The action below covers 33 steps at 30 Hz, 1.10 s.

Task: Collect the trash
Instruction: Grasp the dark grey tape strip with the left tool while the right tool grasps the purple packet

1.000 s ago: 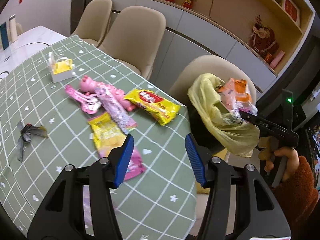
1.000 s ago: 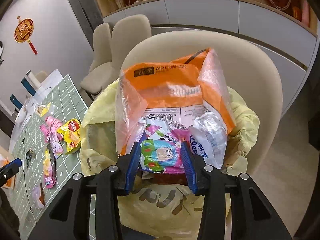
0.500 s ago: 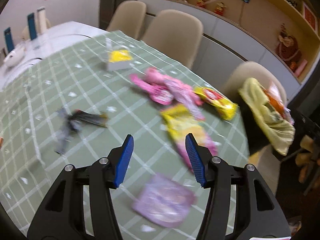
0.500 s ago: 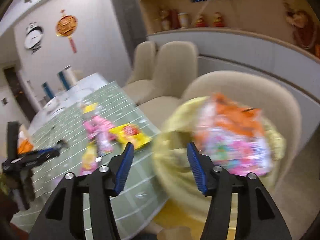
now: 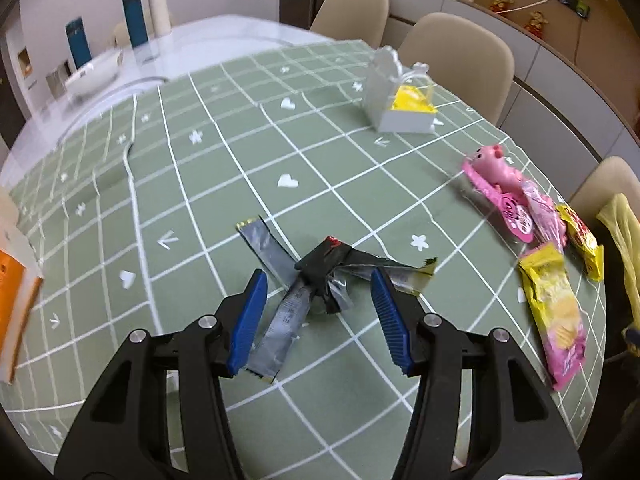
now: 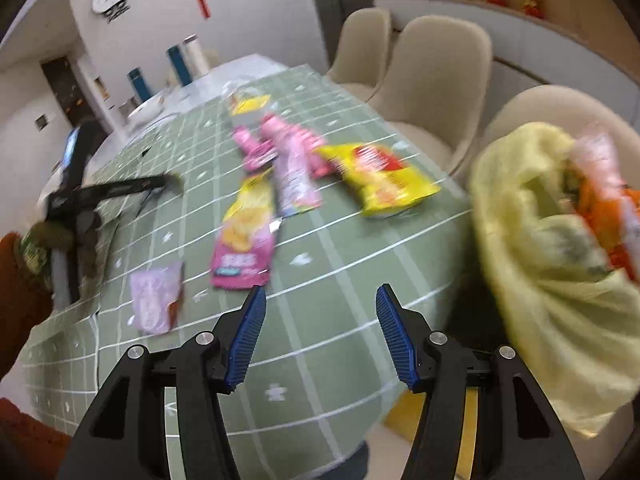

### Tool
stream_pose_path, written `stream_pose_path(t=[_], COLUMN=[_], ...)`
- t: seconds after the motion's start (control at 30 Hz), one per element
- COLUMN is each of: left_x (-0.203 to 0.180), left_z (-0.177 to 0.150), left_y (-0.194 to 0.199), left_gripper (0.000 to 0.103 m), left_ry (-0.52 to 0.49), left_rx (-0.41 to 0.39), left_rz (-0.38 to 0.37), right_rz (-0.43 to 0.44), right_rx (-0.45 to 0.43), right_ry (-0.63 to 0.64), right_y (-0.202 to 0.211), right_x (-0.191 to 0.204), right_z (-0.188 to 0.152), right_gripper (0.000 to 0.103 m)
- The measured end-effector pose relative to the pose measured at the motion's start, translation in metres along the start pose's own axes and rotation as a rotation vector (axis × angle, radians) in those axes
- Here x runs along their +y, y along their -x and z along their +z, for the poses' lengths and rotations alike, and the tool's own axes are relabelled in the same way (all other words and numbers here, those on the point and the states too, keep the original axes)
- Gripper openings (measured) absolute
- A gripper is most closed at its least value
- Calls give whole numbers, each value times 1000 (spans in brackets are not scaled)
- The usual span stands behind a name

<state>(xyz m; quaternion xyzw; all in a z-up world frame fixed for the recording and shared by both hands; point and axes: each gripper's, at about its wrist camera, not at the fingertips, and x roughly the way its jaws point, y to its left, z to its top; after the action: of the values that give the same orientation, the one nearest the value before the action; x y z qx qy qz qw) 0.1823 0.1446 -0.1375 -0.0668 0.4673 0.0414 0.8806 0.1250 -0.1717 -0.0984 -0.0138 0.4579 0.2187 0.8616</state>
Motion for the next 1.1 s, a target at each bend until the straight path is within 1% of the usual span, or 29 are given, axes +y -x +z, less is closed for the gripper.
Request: stream_pose_path(t=[0.07, 0.1, 0.13, 0.2, 0.23, 0.3, 0.33, 0.37, 0.47, 0.57, 0.63, 0.67, 0.7, 0.87, 0.9, 0.93, 0.97, 1.0, 1.03, 1.1], left_x=[-1, -2, -4, -9, -12, -19, -23, -27, -36, -37, -34, -33, -31, -35, -36, -37, -37, -37, -37, -40], left_z=[1, 0, 0, -2, -3, -10, -11, -15, -24, -27, -30, -32, -33, -47, -48, -49, -49, -49, -49, -50], left_y=[-4, -5, -5, -5, -2, 10, 12, 18, 32, 44, 49, 51, 52, 49, 49, 48, 48, 48, 47, 48], left_gripper=[51, 44, 33, 27, 25, 23, 23, 23, 23, 23, 23, 23, 23, 23, 23, 23, 23, 23, 23, 23], left_ry=[19, 23, 22, 2, -4, -12, -18, -32, -63, -45, -11, 4, 12, 23, 22, 24, 32, 39, 44, 47], left_rx=[19, 24, 30, 40, 43, 47, 47, 46, 44, 40, 47, 55, 60, 107, 109, 111, 114, 116, 119, 127], left_rz=[-23, -33, -37, -30, -40, -91, -102, -113, -119, -122, -138, -147, -151, -169, -167, -167, -170, -173, -179, -190], right_rz=[9, 6, 2, -7, -6, 44, 86, 108, 172, 225, 229, 224, 214, 161, 154, 134, 128, 134, 154, 157], right_rx=[15, 22, 31, 39, 43, 62, 75, 82, 90, 106, 129, 131, 118, 105, 105, 104, 107, 113, 122, 112], right_ry=[24, 35, 51, 70, 76, 88, 102, 116, 166, 145, 132, 140, 154, 242, 252, 267, 276, 276, 252, 216], right_y=[-8, -10, -14, -17, -19, -24, -28, -31, -42, -53, -64, -65, -65, -67, -68, -66, -66, -65, -63, -58], right_x=[13, 17, 23, 31, 35, 44, 51, 57, 77, 85, 89, 91, 93, 105, 106, 108, 109, 109, 105, 97], right_z=[-1, -2, -2, -3, -3, -5, -6, -7, -8, -8, -8, -9, -9, -9, -10, -12, -13, -15, -17, -18], right_gripper=[54, 54, 54, 54, 54, 54, 54, 54, 54, 54, 52, 48, 48, 48, 46, 41, 26, 15, 11, 7])
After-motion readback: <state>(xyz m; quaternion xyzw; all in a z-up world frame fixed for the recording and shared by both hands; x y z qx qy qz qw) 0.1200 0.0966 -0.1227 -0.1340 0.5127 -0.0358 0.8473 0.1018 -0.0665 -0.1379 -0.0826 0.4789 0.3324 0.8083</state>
